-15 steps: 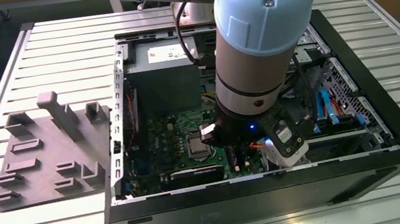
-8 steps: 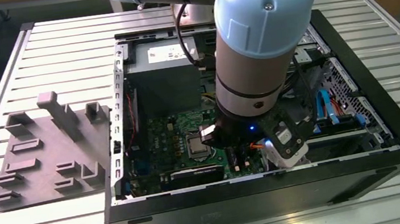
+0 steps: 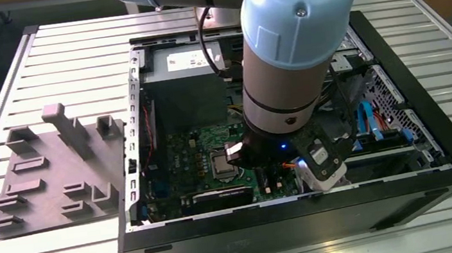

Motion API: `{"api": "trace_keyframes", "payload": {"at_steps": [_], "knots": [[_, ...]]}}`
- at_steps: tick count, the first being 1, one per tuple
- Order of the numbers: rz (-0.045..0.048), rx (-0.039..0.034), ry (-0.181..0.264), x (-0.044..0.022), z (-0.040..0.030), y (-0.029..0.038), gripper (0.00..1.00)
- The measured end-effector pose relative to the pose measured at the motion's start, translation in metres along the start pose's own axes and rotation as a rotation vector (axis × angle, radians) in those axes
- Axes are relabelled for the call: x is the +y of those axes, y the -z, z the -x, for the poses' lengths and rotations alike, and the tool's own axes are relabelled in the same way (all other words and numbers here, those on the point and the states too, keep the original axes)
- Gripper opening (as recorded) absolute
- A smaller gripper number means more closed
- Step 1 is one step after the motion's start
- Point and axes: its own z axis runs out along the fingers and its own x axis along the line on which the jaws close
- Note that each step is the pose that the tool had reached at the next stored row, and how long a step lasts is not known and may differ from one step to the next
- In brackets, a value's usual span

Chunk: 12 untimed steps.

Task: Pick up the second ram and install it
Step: 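Press down the second ram until it locks into place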

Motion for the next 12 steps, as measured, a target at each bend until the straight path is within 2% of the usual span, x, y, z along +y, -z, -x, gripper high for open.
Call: {"api": "trace_keyframes", "payload": {"at_steps": [5, 12], "knots": [[0.0002, -0.0001, 0.000, -0.0002, -0.0004, -0.0029, 0.11], [0.0002, -0.0001, 0.000, -0.0002, -0.0005, -0.0033, 0.11]]}}
